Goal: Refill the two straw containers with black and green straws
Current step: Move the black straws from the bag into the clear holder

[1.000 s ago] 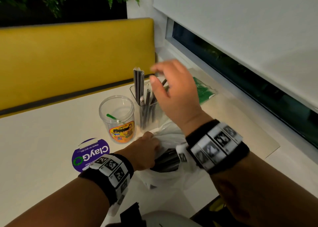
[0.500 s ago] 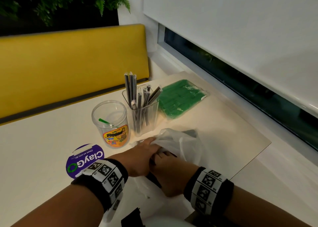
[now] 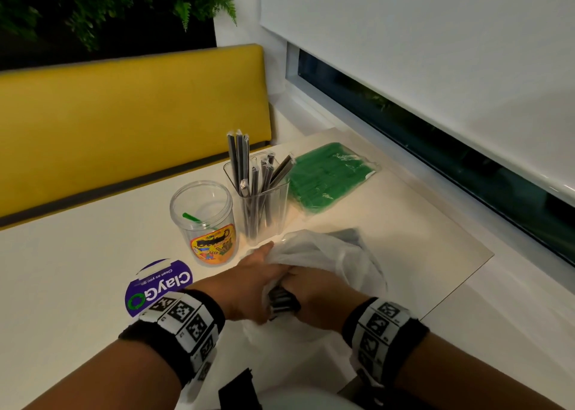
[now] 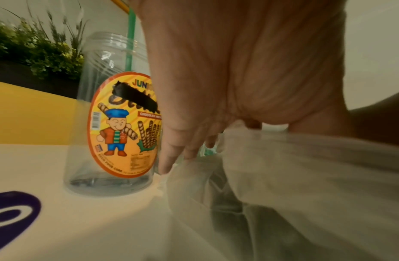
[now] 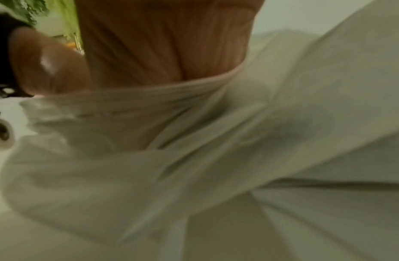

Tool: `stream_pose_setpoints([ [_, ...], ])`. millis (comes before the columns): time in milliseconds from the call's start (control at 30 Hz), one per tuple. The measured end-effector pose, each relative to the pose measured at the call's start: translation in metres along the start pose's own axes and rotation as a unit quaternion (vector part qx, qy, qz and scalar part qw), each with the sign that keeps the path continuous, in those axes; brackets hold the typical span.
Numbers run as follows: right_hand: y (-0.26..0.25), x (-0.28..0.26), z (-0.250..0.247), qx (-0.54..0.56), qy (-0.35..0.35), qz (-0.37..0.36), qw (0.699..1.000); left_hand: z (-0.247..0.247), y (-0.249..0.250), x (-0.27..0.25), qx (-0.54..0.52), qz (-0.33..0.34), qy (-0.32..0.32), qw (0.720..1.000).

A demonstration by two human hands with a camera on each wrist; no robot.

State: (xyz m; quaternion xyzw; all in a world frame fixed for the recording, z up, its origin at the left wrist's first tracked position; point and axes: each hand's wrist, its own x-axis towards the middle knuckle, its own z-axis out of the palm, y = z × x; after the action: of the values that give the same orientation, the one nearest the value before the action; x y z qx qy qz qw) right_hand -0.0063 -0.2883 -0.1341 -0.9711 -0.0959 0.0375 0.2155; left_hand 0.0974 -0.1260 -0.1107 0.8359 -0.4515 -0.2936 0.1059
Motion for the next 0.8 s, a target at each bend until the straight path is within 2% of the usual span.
stream_pose_setpoints([
  [133,-0.011,0.003,-0.047,0.101,-0.051,0.049,0.992,-0.008,-0.008,-0.004,-0.037,-0.017,-0.032,0.999],
  [233,-0.021,-0.001,-0.081,0.179,-0.018,0.08,0.98,-0.007,-0.009,-0.002,-0.059,-0.037,-0.016,0.997],
  [333,-0.044,-0.001,-0.109,0.33,0.014,0.09,0.94,-0.004,-0.002,0.001,-0.022,-0.035,-0.002,0.999],
  [367,-0.054,-0.001,-0.119,0.348,0.03,0.086,0.933,-0.003,0.001,0.002,-0.012,-0.037,0.001,0.999],
  [433,-0.07,0.002,-0.145,0.345,0.088,0.07,0.932,-0.003,0.006,0.003,0.008,-0.042,0.0,0.999],
  [467,-0.078,0.004,-0.159,0.357,0.133,0.054,0.923,-0.003,0.009,0.003,0.013,-0.046,-0.003,0.999],
  [500,-0.083,0.008,-0.175,0.386,0.192,0.034,0.902,-0.001,0.009,0.003,0.013,-0.046,-0.004,0.999],
  [567,-0.089,0.02,-0.208,0.472,0.327,0.009,0.819,-0.001,0.01,0.002,0.004,-0.038,-0.003,0.999],
  [633,-0.091,0.037,-0.237,0.504,0.448,-0.009,0.738,-0.002,0.009,0.001,0.004,-0.033,-0.008,0.999],
  [700,-0.09,0.061,-0.254,0.488,0.522,-0.028,0.698,-0.003,0.01,0.001,0.007,-0.031,-0.008,0.999],
  [733,-0.09,0.073,-0.256,0.466,0.541,-0.027,0.7,-0.004,0.011,0.0,0.007,-0.034,-0.008,0.999],
  [800,-0.093,0.095,-0.248,0.409,0.534,0.006,0.74,-0.004,0.012,0.002,0.006,-0.031,-0.006,1.0],
])
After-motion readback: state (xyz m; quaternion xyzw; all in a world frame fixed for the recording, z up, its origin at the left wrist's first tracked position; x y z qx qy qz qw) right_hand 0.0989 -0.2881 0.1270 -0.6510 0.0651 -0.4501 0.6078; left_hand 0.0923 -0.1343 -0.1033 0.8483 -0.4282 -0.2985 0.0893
